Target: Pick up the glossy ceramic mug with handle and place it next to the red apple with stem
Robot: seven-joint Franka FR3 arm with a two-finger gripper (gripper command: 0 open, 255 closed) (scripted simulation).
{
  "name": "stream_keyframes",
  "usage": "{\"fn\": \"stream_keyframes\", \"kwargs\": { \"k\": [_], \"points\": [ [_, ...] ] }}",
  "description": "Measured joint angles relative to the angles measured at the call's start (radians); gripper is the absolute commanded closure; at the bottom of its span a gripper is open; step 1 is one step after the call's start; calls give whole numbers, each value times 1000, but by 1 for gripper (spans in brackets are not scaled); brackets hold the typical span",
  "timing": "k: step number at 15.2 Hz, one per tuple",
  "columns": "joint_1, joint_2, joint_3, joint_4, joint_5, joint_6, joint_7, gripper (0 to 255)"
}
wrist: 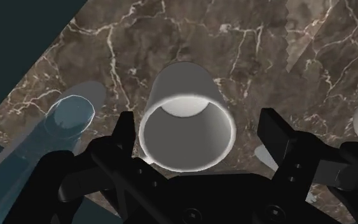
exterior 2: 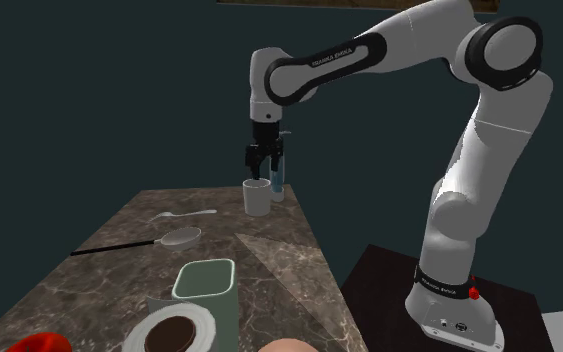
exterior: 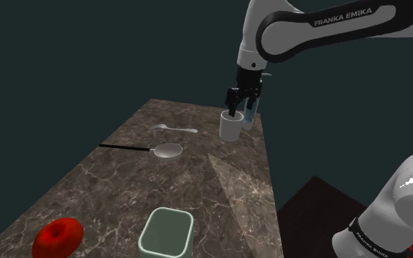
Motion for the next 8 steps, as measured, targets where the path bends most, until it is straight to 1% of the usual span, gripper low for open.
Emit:
{"fn": "stream_keyframes", "kwargs": {
  "k": [4, 5, 8],
  "points": [
    [17, 135, 43, 96, -42, 12, 77, 0],
    [18, 153, 45, 105, -48, 17, 83, 0],
    [18, 171, 47, 85, -55, 53, 89, 0]
  ]
}}
